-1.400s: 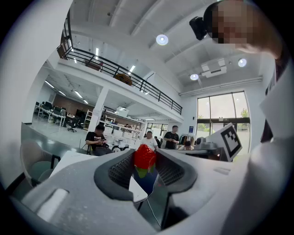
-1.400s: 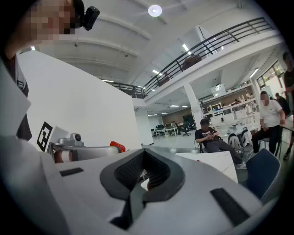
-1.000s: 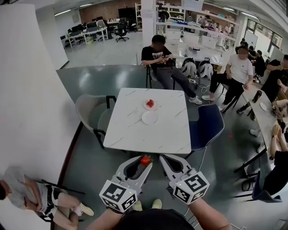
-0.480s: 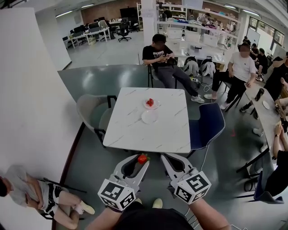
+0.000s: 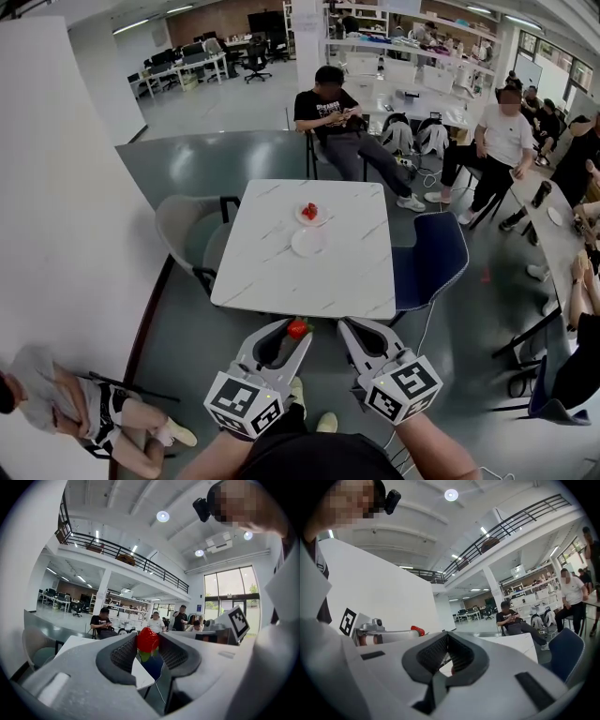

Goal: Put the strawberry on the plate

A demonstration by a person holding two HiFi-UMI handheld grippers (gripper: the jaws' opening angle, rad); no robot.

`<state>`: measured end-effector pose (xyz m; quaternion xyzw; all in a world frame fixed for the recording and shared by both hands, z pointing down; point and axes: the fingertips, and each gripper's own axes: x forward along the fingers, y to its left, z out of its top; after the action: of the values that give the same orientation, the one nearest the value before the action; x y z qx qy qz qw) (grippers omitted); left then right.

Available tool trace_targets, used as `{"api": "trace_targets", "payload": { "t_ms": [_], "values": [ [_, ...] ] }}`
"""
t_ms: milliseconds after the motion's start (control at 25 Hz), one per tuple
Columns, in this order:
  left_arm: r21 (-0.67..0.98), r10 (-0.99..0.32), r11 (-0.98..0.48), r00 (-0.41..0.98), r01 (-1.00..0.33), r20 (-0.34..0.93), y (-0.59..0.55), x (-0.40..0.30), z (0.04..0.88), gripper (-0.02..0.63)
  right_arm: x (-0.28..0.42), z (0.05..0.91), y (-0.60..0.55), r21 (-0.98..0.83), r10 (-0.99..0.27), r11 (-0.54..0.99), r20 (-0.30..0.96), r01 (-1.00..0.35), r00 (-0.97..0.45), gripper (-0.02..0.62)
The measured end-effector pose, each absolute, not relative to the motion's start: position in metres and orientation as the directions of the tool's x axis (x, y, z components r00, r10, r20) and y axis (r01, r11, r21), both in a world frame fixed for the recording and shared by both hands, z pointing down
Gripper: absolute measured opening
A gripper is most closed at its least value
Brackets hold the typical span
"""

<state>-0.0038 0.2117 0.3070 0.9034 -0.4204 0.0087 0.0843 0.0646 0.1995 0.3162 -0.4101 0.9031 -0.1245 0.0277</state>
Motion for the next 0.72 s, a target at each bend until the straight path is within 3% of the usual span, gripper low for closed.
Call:
{"api": "trace_targets", "payload": {
  "t_ms": [720],
  "values": [
    [0.140,-0.705,-0.690,0.703,-0.710,0.095,0.052,-0.041,0.328,0.149,0.016,0.329,0.052,-0.246,-0.790,0.573,0.088,-0.782,-0.607,0.003]
  ]
}}
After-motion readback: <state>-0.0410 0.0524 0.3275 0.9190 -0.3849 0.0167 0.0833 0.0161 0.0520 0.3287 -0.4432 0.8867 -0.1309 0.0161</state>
